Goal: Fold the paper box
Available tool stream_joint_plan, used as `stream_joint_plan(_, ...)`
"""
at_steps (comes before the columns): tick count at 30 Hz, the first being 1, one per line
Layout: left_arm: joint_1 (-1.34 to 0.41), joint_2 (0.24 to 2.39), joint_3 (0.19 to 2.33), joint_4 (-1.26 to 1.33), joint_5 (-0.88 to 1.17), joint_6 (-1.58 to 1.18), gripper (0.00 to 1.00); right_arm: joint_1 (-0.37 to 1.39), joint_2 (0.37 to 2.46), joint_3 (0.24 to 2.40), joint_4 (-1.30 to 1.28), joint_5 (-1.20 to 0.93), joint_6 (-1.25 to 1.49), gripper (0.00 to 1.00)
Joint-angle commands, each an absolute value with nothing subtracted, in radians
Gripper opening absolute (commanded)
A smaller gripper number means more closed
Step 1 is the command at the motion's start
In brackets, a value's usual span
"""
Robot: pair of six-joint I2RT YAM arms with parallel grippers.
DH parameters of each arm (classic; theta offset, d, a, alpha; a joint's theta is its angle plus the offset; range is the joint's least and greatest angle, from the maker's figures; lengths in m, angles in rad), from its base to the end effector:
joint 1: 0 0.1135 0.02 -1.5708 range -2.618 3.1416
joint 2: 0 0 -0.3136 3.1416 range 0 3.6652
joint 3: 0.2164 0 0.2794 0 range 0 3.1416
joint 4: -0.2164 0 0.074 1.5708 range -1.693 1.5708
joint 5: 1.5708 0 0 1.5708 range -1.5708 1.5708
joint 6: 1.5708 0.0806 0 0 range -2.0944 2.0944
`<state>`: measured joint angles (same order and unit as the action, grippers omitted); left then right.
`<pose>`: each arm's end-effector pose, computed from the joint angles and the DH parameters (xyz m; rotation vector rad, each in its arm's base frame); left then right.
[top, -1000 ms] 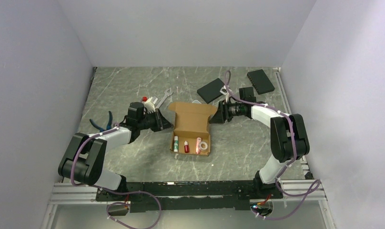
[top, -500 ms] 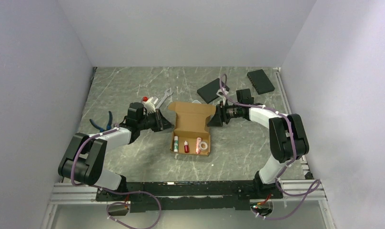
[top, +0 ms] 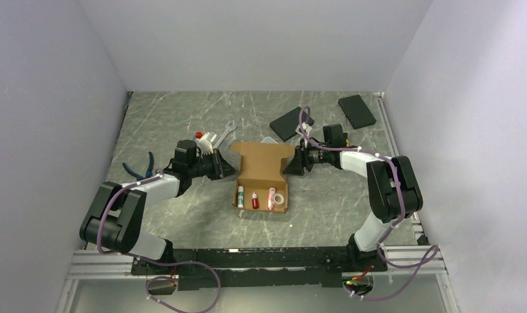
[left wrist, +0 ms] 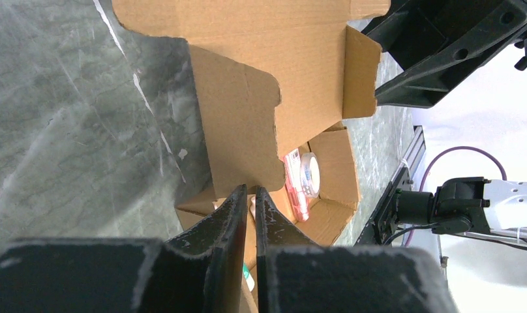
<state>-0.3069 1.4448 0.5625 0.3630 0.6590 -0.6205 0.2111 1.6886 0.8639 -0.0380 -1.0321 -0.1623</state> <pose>0.2900 -0.1437 0.1837 0.0866 2.2136 -1.2285 0.3386 0.1433 0.1776 -0.8524 2.0537 1.2539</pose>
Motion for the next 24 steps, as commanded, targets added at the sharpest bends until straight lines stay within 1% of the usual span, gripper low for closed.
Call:
stream_joint_plan(1,-0.305,1.438,0.564,0.410,0.690,-0.597,0.15,0.214,1.698,0.864,0.062,-1.098,-0.120,0.56)
stream_joint_plan(5,-0.305,1.440,0.569,0.405,0.689,-0.594,0.15,0.213,1.720,0.857,0.120,-1.130,-0.034,0.56)
stream_joint_plan(17,-0.305,1.457,0.574,0.397,0.665,-0.597,0.16,0.189,1.782,0.842,0.240,-1.122,0.190,0.58)
stream_joint_plan(24,-0.304,1.476,0.581,0.406,0.664,-0.610,0.16,0.180,1.826,0.815,0.376,-1.153,0.308,0.57)
